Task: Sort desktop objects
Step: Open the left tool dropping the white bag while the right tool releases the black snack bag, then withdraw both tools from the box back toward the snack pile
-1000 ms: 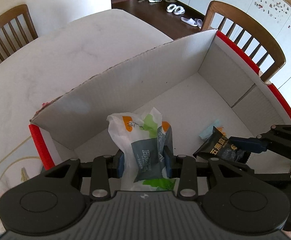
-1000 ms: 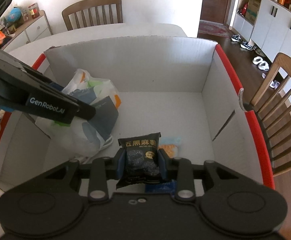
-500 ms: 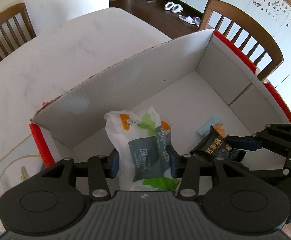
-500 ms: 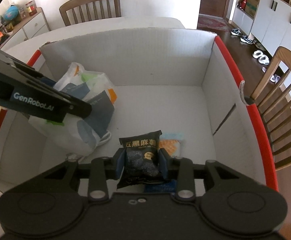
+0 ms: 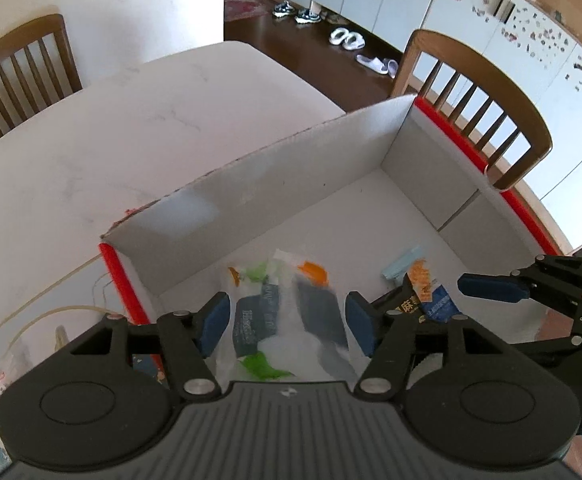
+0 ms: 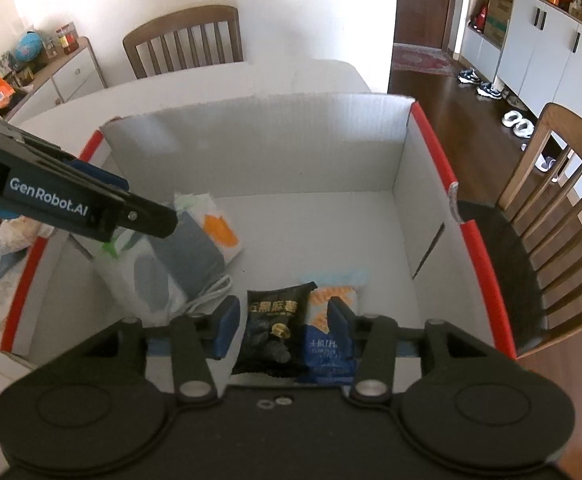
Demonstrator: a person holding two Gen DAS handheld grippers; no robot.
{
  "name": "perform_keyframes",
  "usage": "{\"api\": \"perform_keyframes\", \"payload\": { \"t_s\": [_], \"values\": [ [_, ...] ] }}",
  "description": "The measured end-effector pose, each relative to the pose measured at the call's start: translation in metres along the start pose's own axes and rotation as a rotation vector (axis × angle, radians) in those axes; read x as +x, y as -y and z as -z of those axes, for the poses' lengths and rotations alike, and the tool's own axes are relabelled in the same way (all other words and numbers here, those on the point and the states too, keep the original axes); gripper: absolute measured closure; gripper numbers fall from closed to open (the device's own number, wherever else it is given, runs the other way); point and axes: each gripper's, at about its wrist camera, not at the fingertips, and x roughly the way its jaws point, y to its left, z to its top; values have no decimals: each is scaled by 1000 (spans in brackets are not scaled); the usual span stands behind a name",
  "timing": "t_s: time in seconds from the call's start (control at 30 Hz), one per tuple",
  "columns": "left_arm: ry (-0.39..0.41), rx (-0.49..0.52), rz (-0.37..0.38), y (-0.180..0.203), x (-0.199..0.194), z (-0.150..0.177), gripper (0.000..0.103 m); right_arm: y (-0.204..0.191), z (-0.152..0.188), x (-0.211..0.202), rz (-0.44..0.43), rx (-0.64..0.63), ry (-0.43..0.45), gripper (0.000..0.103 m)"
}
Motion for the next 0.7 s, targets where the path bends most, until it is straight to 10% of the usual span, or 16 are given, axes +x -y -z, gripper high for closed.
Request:
{"api": "perform_keyframes", "payload": {
  "t_s": [0.7],
  "values": [
    [136,-10,102,5,-75,41,40,-29,4,-70,-36,-1,117,55]
  ]
}}
